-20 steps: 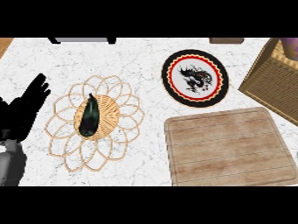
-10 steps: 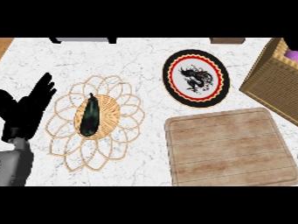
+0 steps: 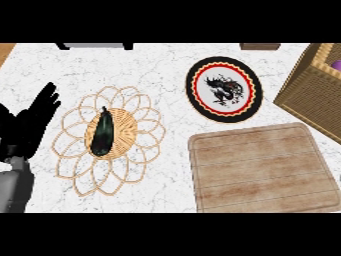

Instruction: Pick the can from the cutting board and place it in the basket

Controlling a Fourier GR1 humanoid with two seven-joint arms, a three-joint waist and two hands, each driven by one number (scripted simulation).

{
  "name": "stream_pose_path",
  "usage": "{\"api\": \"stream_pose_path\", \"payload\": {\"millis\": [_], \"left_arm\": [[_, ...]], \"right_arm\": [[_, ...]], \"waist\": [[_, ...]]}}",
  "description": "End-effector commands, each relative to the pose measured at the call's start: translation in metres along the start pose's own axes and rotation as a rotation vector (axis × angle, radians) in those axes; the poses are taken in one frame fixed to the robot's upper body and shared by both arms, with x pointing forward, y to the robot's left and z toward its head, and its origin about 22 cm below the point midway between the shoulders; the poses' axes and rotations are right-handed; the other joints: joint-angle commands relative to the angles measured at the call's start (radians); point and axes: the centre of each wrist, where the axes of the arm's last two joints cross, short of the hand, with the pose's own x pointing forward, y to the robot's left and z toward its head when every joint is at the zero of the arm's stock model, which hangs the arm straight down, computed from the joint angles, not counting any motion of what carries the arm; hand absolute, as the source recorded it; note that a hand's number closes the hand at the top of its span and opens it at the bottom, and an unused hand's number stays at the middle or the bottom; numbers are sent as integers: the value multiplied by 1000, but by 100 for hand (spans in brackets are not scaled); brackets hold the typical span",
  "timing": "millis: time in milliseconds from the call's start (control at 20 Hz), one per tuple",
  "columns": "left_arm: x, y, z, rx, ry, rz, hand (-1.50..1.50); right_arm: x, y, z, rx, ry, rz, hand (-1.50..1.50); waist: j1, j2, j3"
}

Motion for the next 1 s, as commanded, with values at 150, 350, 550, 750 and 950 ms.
{"api": "stream_pose_path", "payload": {"millis": [150, 350, 550, 750, 950], "left_arm": [[-6, 4, 13, 11, 9, 1, 0], [-7, 12, 10, 37, 5, -9, 0], [7, 18, 5, 32, 31, 9, 0], [-15, 7, 11, 50, 21, -1, 0], [-5, 26, -1, 50, 18, 2, 0]], "right_arm": [[-14, -52, -23, -188, 133, -256, -150], [-54, -98, -24, -215, 166, -334, -150], [-75, -154, -20, -125, 177, -347, -150], [-112, -209, -21, -12, 170, -268, -150], [-161, -243, 7, 21, 170, -287, -150]], "waist": [[-16, -8, 1], [-35, -11, 1], [-44, -13, 0], [-47, -10, 0], [-48, -7, 0]]}}
